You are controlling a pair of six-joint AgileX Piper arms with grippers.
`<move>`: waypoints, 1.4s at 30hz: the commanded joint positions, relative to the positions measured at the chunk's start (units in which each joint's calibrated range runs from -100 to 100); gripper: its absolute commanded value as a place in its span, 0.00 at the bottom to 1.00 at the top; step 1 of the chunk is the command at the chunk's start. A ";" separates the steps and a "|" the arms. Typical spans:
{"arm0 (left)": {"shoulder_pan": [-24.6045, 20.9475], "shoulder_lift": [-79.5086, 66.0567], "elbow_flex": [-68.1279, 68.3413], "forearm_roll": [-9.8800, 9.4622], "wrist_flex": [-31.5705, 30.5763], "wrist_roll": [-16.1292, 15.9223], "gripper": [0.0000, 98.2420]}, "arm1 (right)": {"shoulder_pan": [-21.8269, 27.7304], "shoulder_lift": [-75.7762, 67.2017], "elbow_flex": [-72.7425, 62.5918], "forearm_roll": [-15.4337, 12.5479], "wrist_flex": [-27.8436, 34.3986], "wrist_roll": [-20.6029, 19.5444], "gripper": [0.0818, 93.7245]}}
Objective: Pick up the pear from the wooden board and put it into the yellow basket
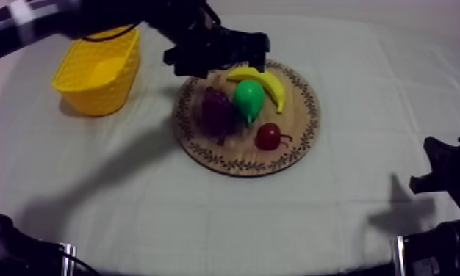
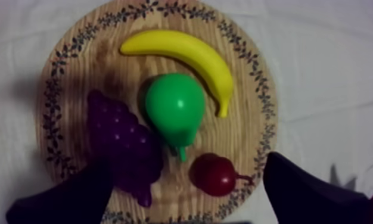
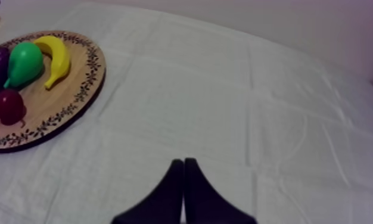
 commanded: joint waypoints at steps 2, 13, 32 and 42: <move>-0.32 9.22 -10.23 0.86 4.19 -1.07 0.94 | -0.01 0.01 0.04 -0.02 0.03 -0.02 0.00; -0.69 24.80 -28.45 3.06 20.14 -3.26 0.81 | -0.01 0.01 0.04 -0.02 0.03 -0.02 0.00; -0.44 30.75 -38.49 1.61 29.89 -2.32 0.48 | -0.01 0.01 0.04 -0.02 0.03 -0.02 0.00; -1.28 11.26 -28.56 -5.11 33.99 1.84 0.47 | -0.01 0.01 0.04 -0.02 0.03 -0.02 0.00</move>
